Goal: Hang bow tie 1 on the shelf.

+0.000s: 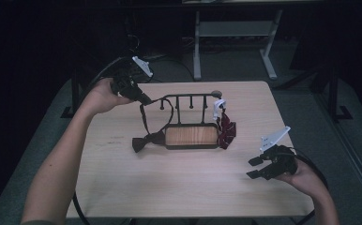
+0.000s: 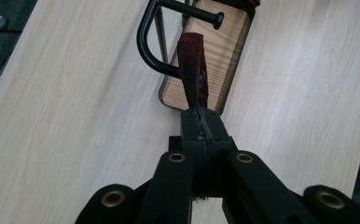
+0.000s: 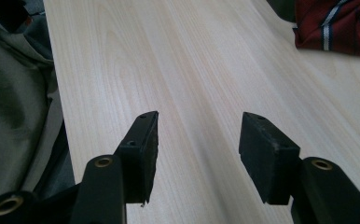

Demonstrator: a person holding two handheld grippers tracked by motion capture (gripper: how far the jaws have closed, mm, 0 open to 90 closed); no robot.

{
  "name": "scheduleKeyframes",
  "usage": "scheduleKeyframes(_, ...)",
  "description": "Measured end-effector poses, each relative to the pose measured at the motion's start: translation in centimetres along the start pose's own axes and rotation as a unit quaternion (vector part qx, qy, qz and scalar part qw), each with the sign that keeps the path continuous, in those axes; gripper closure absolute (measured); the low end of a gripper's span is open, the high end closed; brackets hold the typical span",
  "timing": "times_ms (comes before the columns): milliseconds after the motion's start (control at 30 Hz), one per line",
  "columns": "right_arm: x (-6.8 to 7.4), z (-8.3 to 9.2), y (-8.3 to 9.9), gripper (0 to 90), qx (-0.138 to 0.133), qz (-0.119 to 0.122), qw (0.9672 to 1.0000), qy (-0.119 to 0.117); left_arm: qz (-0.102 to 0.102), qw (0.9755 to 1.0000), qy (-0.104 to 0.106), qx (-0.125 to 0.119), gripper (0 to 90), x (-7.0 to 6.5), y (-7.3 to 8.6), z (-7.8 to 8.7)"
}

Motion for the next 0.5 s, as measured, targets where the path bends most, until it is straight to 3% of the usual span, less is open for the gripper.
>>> scheduleKeyframes(500, -0.1, 0.2, 0.1, 46.9, -0.004, -0.004, 1.0000, -0.001, 0.010, 0.9997, 0.002, 0.023, 89.9, 1.4, -0.1, -1.7)
Point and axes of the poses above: each handheld gripper's, and its own axes: z roughly backward along the jaws, y roughly out of its underside, x roughly to its left, the point moved 3 cm from there along -z, roughly forward along the jaws, and after that the axes turned 2 degrees about z, right-handed, at the moved point
